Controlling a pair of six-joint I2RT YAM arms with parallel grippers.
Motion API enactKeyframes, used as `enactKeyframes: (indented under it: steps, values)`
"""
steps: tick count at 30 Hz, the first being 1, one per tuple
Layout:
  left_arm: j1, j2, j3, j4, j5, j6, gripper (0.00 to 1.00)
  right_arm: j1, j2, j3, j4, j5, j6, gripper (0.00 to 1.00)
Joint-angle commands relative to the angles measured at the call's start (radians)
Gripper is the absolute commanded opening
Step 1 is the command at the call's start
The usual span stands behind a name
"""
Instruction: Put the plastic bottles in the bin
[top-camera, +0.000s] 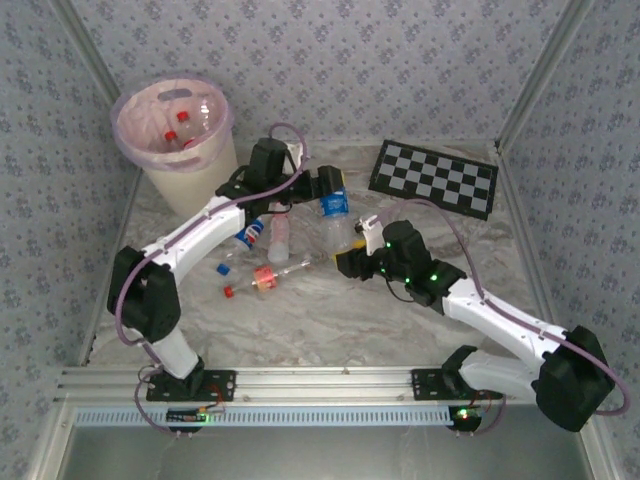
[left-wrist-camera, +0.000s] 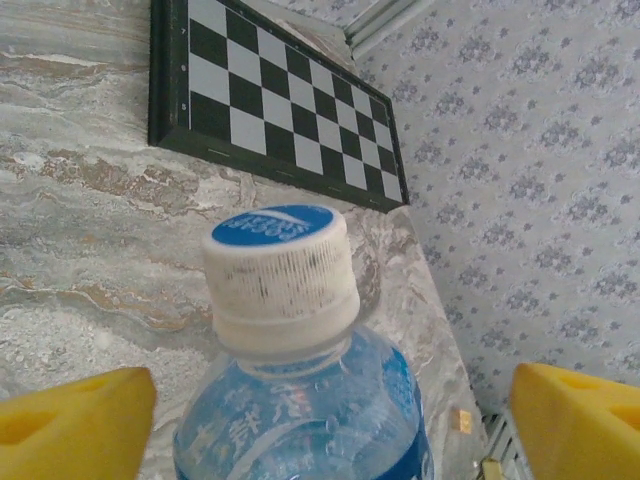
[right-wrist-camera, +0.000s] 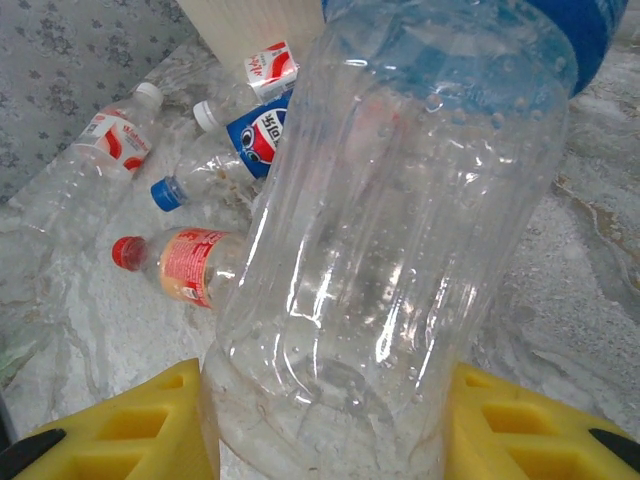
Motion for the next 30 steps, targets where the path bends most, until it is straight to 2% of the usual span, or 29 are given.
enactKeyframes:
  steps: [1,5,10,15,18,20,22,24,25,29,30]
  values:
    - [0.006,0.012,0.000,0.071,0.049,-0.038,0.84,0.024,-0.006,0.012,0.013,0.055,-0.040,0.42]
    - [0.001,0.011,-0.003,0.061,0.026,-0.031,0.78,0.043,0.004,0.018,0.015,0.078,-0.051,0.42]
    - [0.001,0.023,0.018,-0.018,-0.015,0.014,0.85,0.059,-0.001,0.033,-0.005,0.095,-0.071,0.42]
    - [0.001,0.022,0.005,0.015,-0.004,-0.002,0.61,0.060,0.001,0.038,-0.014,0.102,-0.075,0.42]
    - [0.000,0.022,0.005,0.017,0.008,-0.004,0.50,0.063,0.000,0.042,-0.015,0.106,-0.073,0.42]
    - [0.002,0.019,0.006,0.011,0.006,0.002,0.47,0.063,0.003,0.045,-0.018,0.112,-0.074,0.43]
    - [0.005,0.016,0.010,0.001,0.001,0.012,0.45,0.063,0.006,0.052,-0.027,0.116,-0.076,0.51]
    - [0.015,0.010,0.017,-0.010,0.001,0.023,0.44,0.064,0.010,0.076,-0.066,0.113,-0.077,0.72]
    - [0.022,0.006,0.024,-0.018,0.001,0.030,0.43,0.066,0.009,0.086,-0.085,0.116,-0.078,0.79]
    - [0.072,-0.018,0.106,-0.097,0.004,0.097,0.42,0.065,-0.045,0.096,-0.146,0.166,-0.071,0.93]
    - [0.089,-0.028,0.138,-0.131,0.004,0.121,0.42,0.061,-0.065,0.096,-0.160,0.178,-0.071,0.94]
